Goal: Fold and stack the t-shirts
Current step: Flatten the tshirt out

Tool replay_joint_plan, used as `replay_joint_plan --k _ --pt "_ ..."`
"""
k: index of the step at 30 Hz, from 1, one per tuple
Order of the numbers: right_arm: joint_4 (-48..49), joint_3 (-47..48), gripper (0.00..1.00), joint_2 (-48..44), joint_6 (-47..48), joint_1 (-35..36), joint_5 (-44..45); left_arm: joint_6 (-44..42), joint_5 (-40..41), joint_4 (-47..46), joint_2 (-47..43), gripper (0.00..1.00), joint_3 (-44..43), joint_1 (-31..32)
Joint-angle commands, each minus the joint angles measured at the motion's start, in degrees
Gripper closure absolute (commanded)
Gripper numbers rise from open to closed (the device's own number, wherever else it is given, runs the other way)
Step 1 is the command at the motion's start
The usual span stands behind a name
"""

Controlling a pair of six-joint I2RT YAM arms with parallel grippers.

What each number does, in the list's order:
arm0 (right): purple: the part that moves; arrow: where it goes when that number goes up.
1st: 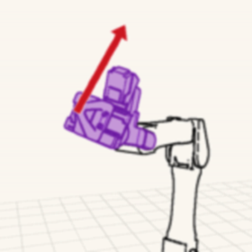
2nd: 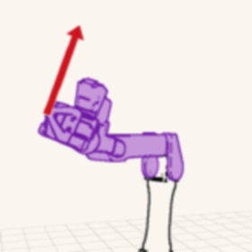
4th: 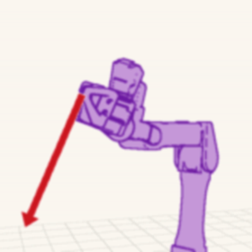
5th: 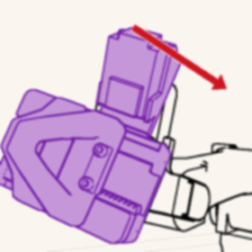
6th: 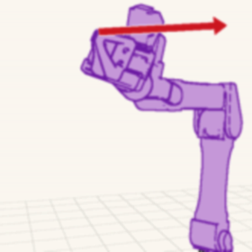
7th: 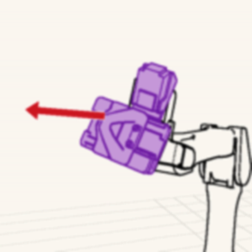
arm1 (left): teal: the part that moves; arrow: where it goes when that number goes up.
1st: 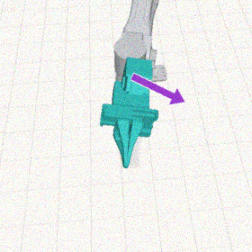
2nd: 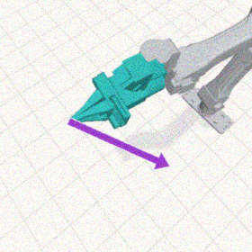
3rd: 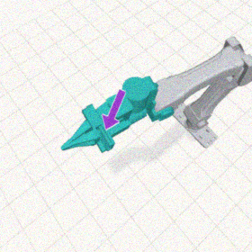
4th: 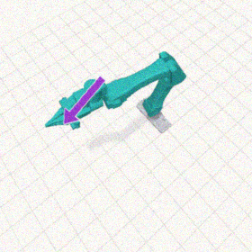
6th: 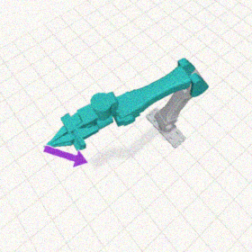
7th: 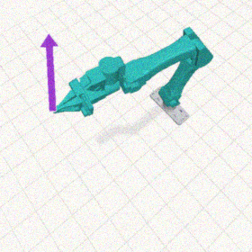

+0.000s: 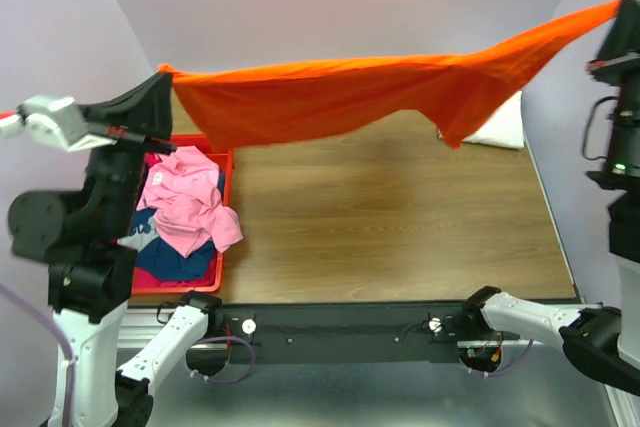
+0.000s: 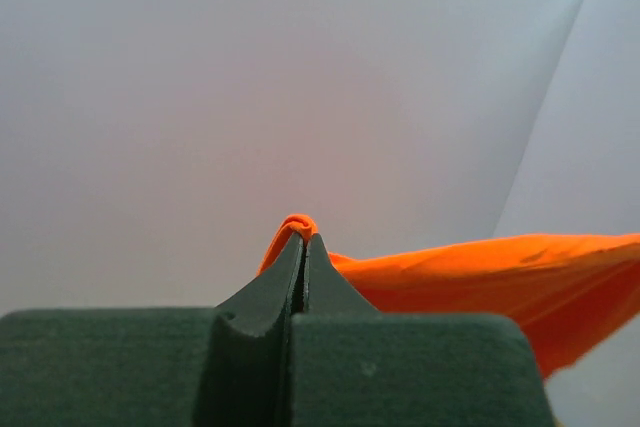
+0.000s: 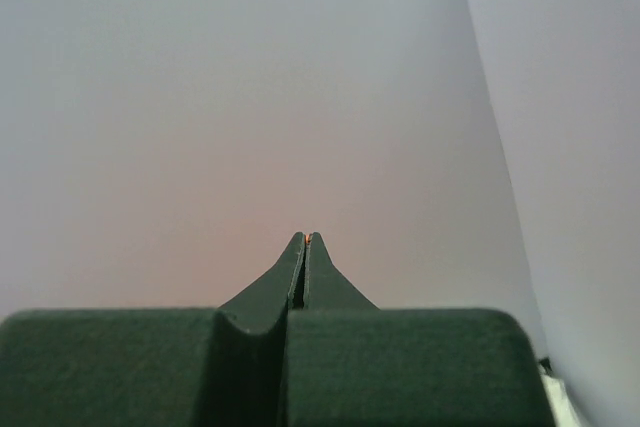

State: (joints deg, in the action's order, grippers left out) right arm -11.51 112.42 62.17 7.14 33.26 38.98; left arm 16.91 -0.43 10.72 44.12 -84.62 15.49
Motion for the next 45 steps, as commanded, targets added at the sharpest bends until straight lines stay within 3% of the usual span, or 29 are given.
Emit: replay_joint_plan --k 1,9,15,20,24,25,26,27,28,29,30,31,37,45 --pt "-1.8 5.9 1.0 0.8 1.6 -0.3 -3.2 -2.1 2.9 4.6 -1.7 1.0 -2.5 -0.3" --pt "-2.1 14.8 0.99 5.8 5.3 -0.3 -4.5 -0.1 -1.1 1.8 -1.1 1.0 -3.7 -0.3" --pt "0.4 12.7 0.99 12.6 8.4 -0.3 -1.3 1.5 -4.9 -6.0 3.7 1.0 2.9 -0.3" --pt "9.4 0.8 0.99 20.1 12.0 -2.3 4.8 1.7 -3.0 -11.7 16.9 1.0 8.5 -0.4" --pt "9.7 -5.2 0.99 29.9 1.2 -13.9 -0.7 3.3 -2.7 -14.7 37.7 1.0 11.1 -2.3" --pt "9.7 -5.5 0.99 32.4 0.1 -15.3 -1.6 3.4 -2.8 -15.0 37.8 1.0 10.4 -2.7" --pt "9.7 -5.5 0.99 38.4 -0.8 -16.5 -2.6 3.3 -3.4 -14.2 46.7 0.96 8.9 -3.1" --pt "9.6 -5.0 0.99 41.2 -2.0 -18.3 -5.1 3.2 -4.3 -13.9 50.8 0.84 7.1 -3.5" --pt "8.3 -2.8 0.78 44.8 -2.3 -18.8 -6.4 3.0 -6.7 -13.2 58.7 0.56 2.8 -3.7" --pt "7.1 -1.3 0.52 47.9 -2.5 -19.4 -7.4 2.5 -7.9 -11.5 61.7 0.5 0.6 -3.5" --pt "5.8 1.8 0.09 53.5 -2.7 -19.5 -7.8 2.5 -9.1 -12.1 63.6 0.44 -1.1 -3.0" --pt "3.6 2.2 0.0 55.2 -2.9 -19.5 -7.6 2.6 -8.7 -12.8 65.7 0.34 -1.2 -2.6" --pt "3.0 -5.4 0.0 53.2 -7.0 -19.5 -15.9 1.9 -8.9 -16.3 64.1 0.31 4.4 -1.1" --pt "2.5 -29.1 0.0 39.3 -18.5 -19.5 -21.6 3.0 -13.2 -25.0 57.9 0.31 17.6 0.9"
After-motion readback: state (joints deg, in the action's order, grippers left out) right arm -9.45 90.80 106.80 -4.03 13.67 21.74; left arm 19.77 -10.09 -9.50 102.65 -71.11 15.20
